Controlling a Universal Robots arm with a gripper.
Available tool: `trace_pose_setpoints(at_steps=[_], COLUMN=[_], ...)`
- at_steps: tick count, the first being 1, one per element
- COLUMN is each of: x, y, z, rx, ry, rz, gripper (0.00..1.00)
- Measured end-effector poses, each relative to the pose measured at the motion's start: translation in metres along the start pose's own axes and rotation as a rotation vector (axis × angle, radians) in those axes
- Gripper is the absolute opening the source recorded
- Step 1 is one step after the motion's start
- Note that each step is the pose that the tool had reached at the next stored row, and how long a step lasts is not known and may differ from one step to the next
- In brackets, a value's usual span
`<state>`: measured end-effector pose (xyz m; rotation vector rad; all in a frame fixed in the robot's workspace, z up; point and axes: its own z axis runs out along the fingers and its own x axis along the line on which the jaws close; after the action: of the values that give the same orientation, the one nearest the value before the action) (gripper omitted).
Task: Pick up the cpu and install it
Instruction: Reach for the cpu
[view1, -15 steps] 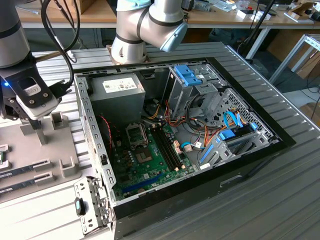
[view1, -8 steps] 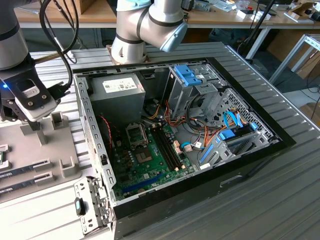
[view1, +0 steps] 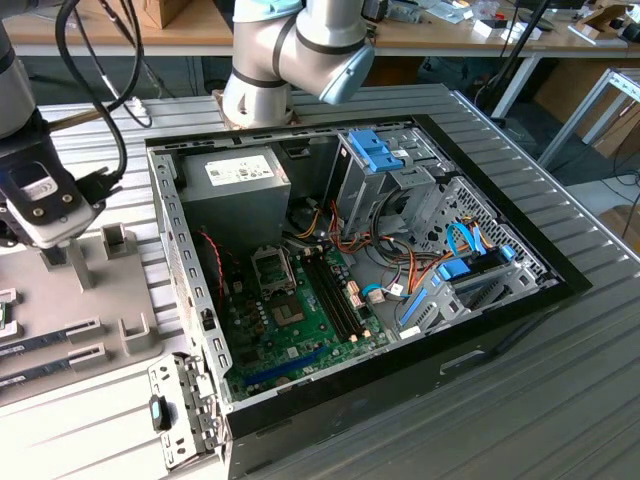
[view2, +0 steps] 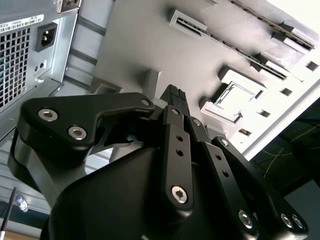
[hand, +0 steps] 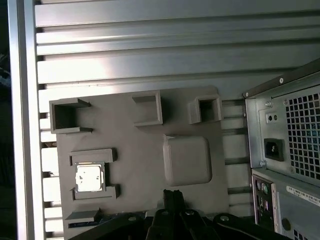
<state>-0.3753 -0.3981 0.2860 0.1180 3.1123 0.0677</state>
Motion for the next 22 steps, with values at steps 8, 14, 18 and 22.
trace_pose_setpoints(at_steps=[8,14,18,22], x=[0.0192,0.0272,0.0312,0.0353], y=[-0.0015,-0.0021,-0.0025,-0.0028], z=[0.0002,0.0013,0.0018,0.0022], rx=[0.0,0.0,0.0,0.0], ry=[0.0,0.0,-0.0001,0.0], rz=[0.0,0.0,0.0,0.0], gripper=[0.11,0.11,0.11,0.11])
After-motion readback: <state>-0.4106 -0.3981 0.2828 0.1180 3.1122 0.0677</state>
